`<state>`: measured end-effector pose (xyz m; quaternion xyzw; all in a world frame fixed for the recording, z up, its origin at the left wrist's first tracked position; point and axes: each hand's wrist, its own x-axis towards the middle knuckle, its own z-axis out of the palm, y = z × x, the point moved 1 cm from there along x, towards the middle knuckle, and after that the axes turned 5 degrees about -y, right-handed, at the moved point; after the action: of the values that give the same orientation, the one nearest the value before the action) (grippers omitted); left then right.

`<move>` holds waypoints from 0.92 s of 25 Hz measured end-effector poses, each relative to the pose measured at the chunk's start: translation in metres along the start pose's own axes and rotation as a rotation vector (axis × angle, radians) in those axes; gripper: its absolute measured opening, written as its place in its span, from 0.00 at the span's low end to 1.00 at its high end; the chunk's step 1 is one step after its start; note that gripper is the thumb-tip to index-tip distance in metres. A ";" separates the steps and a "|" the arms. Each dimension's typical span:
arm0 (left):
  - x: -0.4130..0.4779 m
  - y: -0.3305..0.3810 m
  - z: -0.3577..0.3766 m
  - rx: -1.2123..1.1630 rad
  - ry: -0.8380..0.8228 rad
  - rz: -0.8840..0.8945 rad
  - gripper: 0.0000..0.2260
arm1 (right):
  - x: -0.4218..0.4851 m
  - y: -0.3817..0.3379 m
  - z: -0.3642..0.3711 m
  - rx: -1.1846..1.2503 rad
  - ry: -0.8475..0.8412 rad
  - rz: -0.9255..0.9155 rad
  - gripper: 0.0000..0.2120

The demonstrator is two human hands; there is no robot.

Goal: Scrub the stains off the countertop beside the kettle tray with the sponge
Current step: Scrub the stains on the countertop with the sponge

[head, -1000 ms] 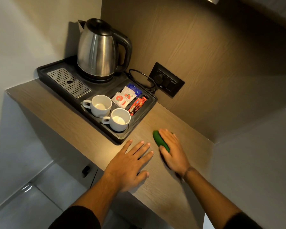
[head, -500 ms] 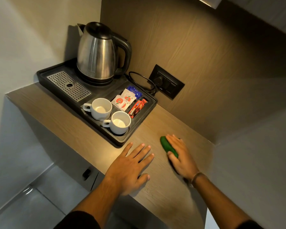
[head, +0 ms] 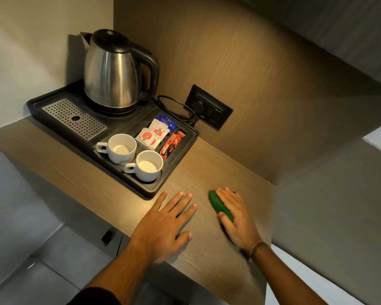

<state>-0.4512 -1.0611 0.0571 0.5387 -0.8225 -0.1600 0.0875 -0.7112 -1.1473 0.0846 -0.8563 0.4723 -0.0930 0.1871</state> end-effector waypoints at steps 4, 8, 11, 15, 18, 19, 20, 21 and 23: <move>0.001 -0.002 0.001 0.006 0.003 0.012 0.32 | 0.047 0.030 -0.036 -0.014 0.169 0.360 0.27; 0.002 -0.003 0.002 0.038 -0.017 0.014 0.32 | 0.043 -0.027 -0.003 0.019 0.103 0.251 0.30; 0.002 -0.003 0.001 0.060 -0.039 0.020 0.33 | -0.052 -0.048 0.023 -0.018 -0.012 0.082 0.31; 0.002 -0.004 0.002 0.067 -0.050 0.015 0.33 | -0.072 -0.016 -0.006 -0.018 0.125 0.324 0.29; 0.002 -0.003 0.001 0.085 -0.046 0.019 0.33 | -0.031 -0.029 -0.008 -0.007 0.188 0.476 0.28; 0.002 -0.003 0.001 0.089 -0.052 0.020 0.33 | -0.028 -0.044 0.002 0.011 0.183 0.446 0.29; 0.002 -0.003 0.001 0.091 -0.053 0.022 0.33 | -0.035 -0.060 0.016 0.018 0.165 0.372 0.31; 0.002 -0.002 0.001 0.091 -0.050 0.020 0.33 | -0.052 -0.074 0.032 0.012 0.116 0.299 0.32; 0.002 -0.001 -0.002 0.085 -0.058 0.019 0.33 | -0.103 -0.087 0.051 -0.016 0.049 0.228 0.33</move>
<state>-0.4502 -1.0632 0.0584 0.5295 -0.8357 -0.1394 0.0422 -0.6824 -1.0065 0.0755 -0.7960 0.5718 -0.0880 0.1780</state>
